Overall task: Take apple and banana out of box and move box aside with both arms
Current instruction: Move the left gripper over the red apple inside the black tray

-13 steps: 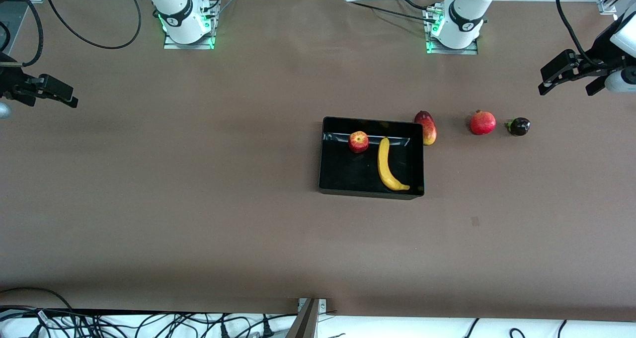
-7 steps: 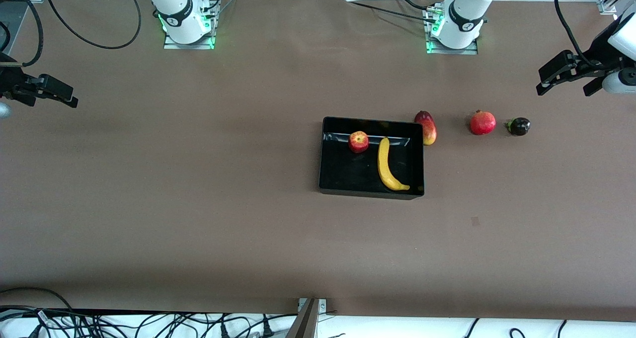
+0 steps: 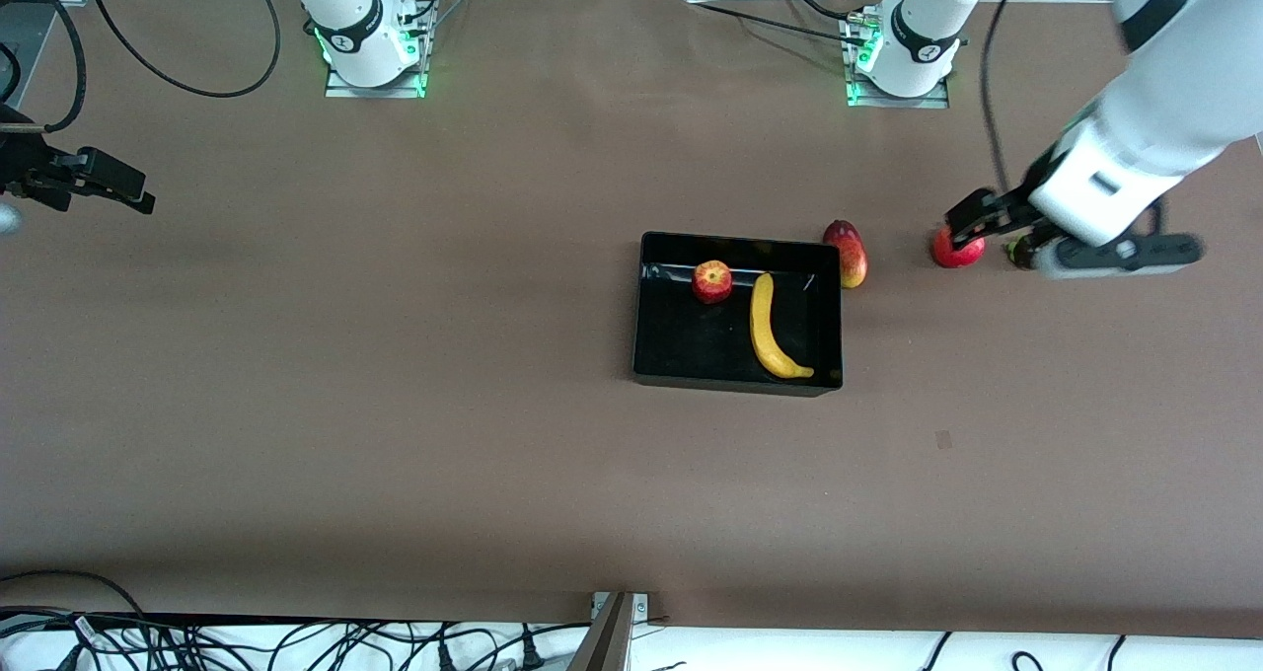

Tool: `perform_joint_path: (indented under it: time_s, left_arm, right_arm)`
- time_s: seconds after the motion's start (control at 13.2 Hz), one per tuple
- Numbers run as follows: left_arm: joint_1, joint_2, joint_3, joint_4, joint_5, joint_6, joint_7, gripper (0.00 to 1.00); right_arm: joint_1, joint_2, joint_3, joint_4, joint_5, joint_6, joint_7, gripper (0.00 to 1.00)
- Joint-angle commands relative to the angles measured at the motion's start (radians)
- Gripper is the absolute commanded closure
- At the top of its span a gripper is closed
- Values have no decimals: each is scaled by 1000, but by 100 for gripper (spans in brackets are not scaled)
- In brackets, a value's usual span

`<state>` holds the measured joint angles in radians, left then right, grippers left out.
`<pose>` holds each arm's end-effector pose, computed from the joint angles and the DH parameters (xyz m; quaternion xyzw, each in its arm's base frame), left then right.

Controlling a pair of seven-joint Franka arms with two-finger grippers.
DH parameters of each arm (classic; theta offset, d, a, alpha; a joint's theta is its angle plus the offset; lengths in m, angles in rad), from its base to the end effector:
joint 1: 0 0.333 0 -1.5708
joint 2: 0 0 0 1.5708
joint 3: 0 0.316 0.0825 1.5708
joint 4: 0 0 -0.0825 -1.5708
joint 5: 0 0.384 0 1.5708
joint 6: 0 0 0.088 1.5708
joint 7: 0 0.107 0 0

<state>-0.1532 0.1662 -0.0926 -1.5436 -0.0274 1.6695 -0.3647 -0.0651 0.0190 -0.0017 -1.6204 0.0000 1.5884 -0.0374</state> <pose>0.5909 -0.1468 0.5495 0.9977 0.0615 -0.0253 0.0143 0.5584 -0.0373 0.5920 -0.9996 0.0147 0.0255 0.0013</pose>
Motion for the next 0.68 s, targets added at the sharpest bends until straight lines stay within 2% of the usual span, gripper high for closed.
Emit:
perform_joint_path:
  time_s: [0.0, 0.38, 0.6]
  left_arm:
    - [-26, 99, -30, -4, -29, 76, -86, 0]
    - [-155, 229, -30, -104, -26, 320, -304, 0]
    - [-199, 260, -36, -150, -23, 384, -379, 0]
  right_arm:
    - [7, -2, -6, 4, 2, -8, 10, 0]
    - [7, -2, -6, 4, 2, -8, 10, 0]
    - [7, -2, -6, 4, 2, -8, 10, 0]
